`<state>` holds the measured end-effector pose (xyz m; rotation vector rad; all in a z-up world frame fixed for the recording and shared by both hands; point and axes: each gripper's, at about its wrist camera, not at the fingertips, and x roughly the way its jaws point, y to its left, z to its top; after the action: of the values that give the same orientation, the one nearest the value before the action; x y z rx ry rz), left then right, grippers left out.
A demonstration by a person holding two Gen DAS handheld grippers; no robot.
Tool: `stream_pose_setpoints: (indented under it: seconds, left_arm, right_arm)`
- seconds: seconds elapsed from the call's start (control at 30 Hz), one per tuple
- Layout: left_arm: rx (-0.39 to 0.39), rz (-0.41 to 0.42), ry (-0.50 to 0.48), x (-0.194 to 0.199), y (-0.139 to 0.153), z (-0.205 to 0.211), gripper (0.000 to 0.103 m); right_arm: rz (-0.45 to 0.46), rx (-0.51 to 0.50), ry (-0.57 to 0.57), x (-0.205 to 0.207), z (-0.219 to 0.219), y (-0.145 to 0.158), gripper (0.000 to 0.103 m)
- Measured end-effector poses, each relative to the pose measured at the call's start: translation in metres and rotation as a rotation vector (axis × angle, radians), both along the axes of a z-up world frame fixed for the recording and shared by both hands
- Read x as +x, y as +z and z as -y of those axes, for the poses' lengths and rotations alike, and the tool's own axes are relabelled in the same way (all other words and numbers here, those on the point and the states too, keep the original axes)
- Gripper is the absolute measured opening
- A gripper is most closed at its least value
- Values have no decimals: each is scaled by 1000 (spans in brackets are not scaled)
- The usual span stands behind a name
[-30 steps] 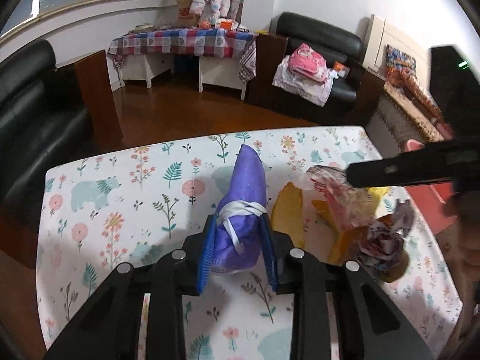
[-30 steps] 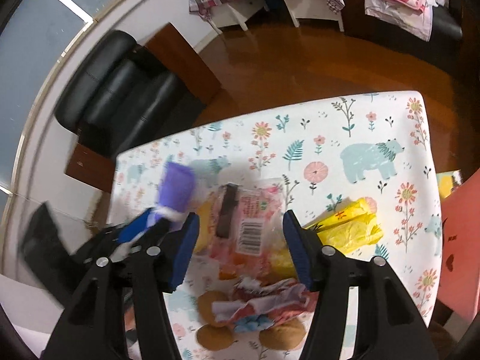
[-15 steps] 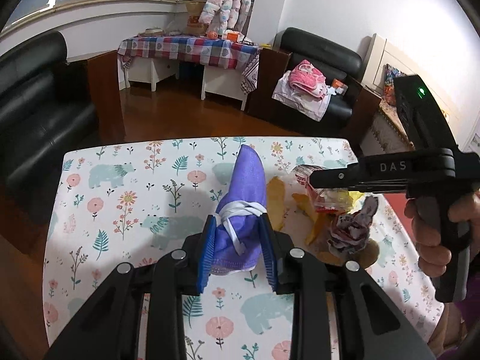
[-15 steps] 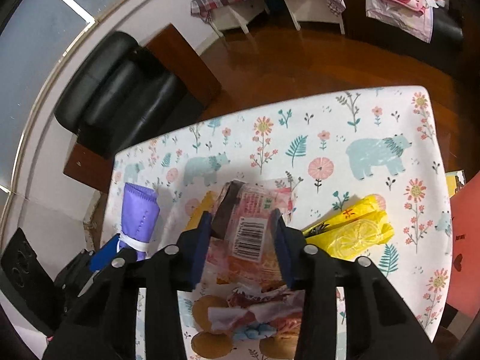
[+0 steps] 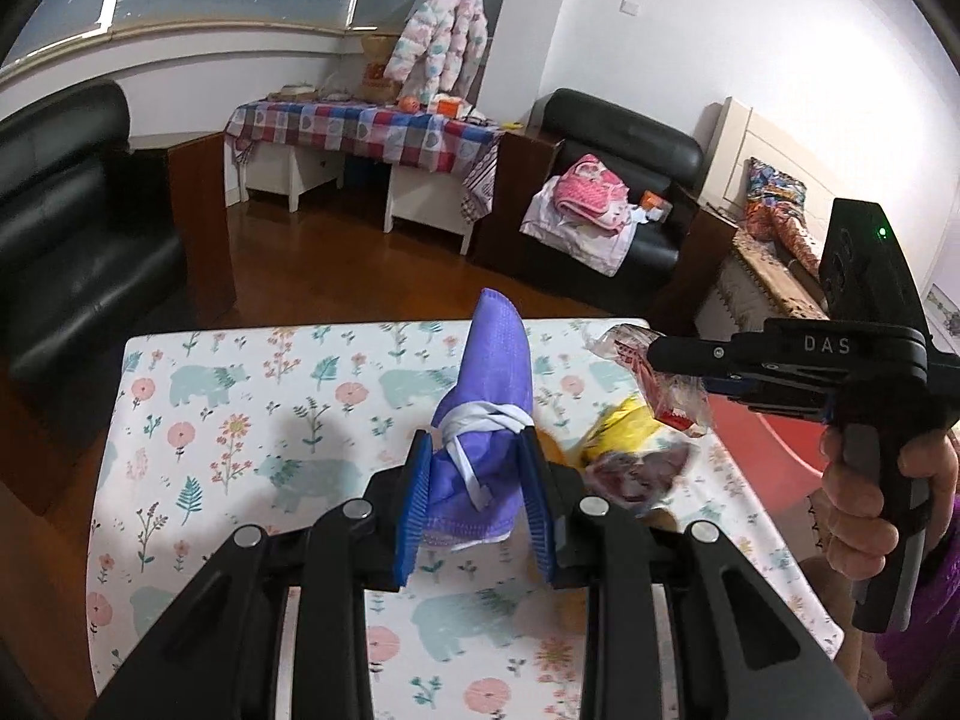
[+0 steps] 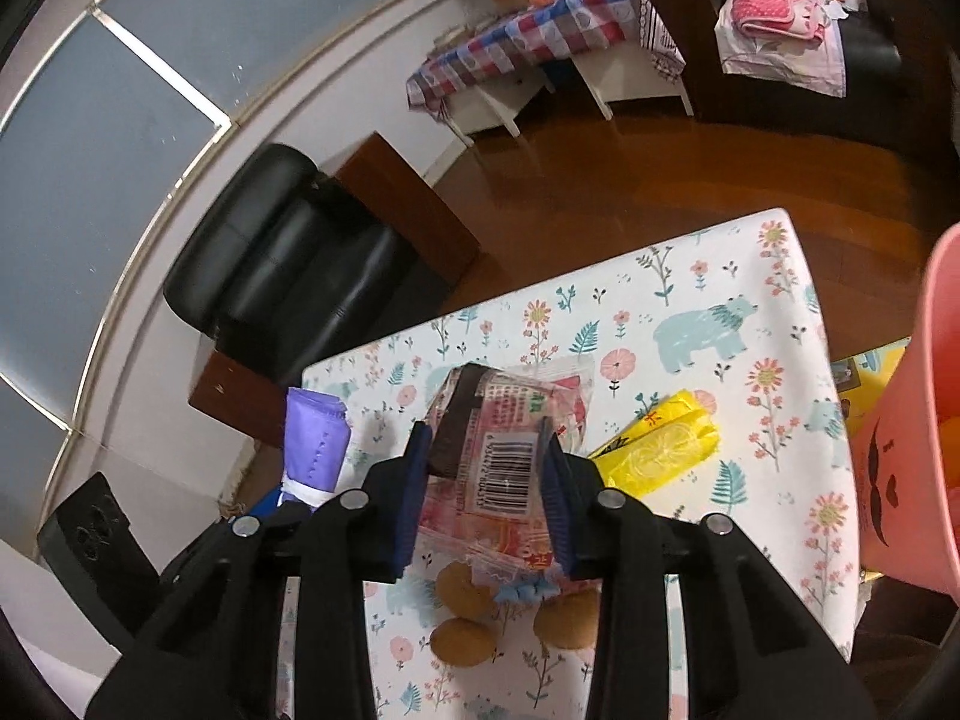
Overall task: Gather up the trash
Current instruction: 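Carry the purple sock and snack packet in both grippers over the pink bucket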
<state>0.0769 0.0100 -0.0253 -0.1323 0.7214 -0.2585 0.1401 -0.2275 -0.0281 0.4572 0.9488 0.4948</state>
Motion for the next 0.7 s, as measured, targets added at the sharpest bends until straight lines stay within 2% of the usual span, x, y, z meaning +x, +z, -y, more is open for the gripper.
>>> stream_pose_setpoints:
  seconds: [0.17, 0.3, 0.7]
  left_arm:
    - [-5, 18, -22, -7, 11, 13, 28]
    - [4, 29, -41, -12, 18, 25, 28]
    - [10, 61, -122, -18, 34, 71, 29]
  right_arm:
    - [36, 42, -29, -13, 21, 11, 35]
    - [68, 37, -68, -24, 41, 20, 35]
    - [79, 47, -190, -52, 103, 20, 35]
